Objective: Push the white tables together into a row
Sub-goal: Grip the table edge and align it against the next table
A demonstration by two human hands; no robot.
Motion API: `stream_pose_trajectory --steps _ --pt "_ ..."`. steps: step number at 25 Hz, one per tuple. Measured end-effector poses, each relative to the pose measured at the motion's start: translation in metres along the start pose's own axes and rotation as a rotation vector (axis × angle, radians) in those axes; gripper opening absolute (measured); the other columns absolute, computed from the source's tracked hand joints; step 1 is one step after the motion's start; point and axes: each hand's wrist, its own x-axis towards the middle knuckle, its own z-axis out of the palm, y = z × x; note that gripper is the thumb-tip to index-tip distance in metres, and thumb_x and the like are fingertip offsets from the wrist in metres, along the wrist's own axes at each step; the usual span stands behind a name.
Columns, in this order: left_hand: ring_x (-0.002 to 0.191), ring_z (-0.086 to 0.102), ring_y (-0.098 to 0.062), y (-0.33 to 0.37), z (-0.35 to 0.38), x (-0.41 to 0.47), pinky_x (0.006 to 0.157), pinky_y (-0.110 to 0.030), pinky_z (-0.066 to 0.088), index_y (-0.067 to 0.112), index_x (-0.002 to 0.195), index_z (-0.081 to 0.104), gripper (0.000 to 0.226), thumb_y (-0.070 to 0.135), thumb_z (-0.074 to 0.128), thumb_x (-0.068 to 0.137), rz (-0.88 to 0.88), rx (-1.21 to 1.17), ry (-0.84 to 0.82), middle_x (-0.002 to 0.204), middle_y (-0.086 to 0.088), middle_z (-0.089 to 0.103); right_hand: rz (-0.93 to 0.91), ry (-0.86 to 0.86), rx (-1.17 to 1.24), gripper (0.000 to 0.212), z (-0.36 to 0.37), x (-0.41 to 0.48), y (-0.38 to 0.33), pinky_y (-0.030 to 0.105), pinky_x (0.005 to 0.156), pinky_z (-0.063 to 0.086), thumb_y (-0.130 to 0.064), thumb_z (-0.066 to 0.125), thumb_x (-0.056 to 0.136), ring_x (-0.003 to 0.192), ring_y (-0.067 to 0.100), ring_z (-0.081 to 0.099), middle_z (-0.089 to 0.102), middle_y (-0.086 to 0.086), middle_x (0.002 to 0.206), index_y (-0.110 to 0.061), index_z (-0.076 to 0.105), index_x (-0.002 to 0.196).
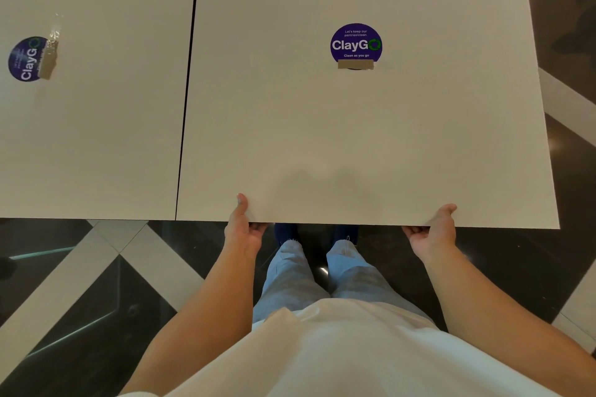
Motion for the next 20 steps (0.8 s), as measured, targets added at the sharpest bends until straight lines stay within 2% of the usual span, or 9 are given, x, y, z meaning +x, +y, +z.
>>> stream_pose_trajectory --steps 3,10,15,18,20 --pt "0.097 0.07 -0.032 0.0 0.0 -0.001 0.06 -0.046 0.059 0.012 0.115 0.06 0.041 0.034 0.074 0.085 -0.012 0.003 -0.008 0.108 -0.01 0.072 0.005 0.005 0.008 0.048 -0.001 -0.001 0.0 0.044 0.077 0.058 -0.059 0.05 0.094 0.105 0.03 0.063 0.064 0.009 0.117 -0.024 0.053 0.127" --pt "0.096 0.071 -0.032 -0.002 -0.002 -0.005 0.073 -0.051 0.059 0.013 0.119 0.06 0.039 0.036 0.069 0.089 -0.048 -0.044 -0.06 0.11 -0.012 0.072 0.037 -0.014 0.053 0.05 -0.003 0.0 -0.002 0.047 0.086 0.058 -0.059 0.052 0.093 0.107 0.03 0.064 0.065 0.009 0.12 -0.023 0.054 0.128" --pt "0.106 0.066 -0.034 -0.002 -0.003 -0.003 0.071 -0.051 0.056 0.014 0.118 0.059 0.035 0.036 0.065 0.092 -0.052 -0.062 -0.062 0.115 -0.013 0.069 0.049 -0.024 0.048 0.049 -0.003 0.0 -0.003 0.046 0.086 0.057 -0.059 0.053 0.093 0.107 0.03 0.063 0.064 0.01 0.12 -0.024 0.053 0.127" --pt "0.1 0.068 -0.035 0.001 -0.008 -0.003 0.075 -0.056 0.057 0.013 0.112 0.058 0.035 0.04 0.064 0.092 -0.028 0.091 -0.044 0.111 -0.014 0.069 0.053 -0.009 0.051 0.049 -0.005 0.004 -0.003 0.045 0.077 0.059 -0.059 0.054 0.092 0.104 0.03 0.064 0.065 0.01 0.118 -0.023 0.054 0.126" --pt "0.092 0.072 -0.034 0.004 -0.016 -0.005 0.078 -0.055 0.058 0.012 0.108 0.059 0.042 0.051 0.062 0.09 -0.054 0.409 -0.064 0.102 -0.014 0.073 0.058 0.004 0.009 0.048 -0.003 0.004 -0.003 0.045 0.073 0.058 -0.059 0.052 0.093 0.102 0.031 0.065 0.065 0.011 0.117 -0.022 0.053 0.123"
